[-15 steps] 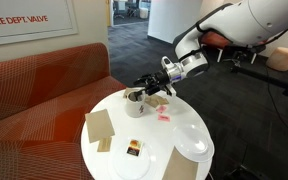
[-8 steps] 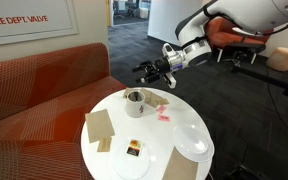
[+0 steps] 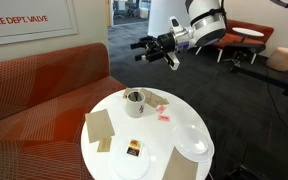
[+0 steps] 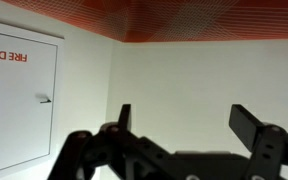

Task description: Put the black marker inside the white mug

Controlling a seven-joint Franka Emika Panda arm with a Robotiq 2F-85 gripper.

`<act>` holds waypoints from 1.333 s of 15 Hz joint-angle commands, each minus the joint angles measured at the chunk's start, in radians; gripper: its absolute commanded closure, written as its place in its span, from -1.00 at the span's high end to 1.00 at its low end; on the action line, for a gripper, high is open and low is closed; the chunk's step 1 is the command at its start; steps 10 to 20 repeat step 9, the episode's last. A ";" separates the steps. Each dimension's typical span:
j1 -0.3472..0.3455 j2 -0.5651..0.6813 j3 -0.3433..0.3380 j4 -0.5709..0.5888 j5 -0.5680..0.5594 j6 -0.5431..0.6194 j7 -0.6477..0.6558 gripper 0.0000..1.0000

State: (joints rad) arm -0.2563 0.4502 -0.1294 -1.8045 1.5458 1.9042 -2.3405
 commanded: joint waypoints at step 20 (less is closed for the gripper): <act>0.021 -0.079 -0.016 -0.042 -0.018 -0.039 0.002 1.00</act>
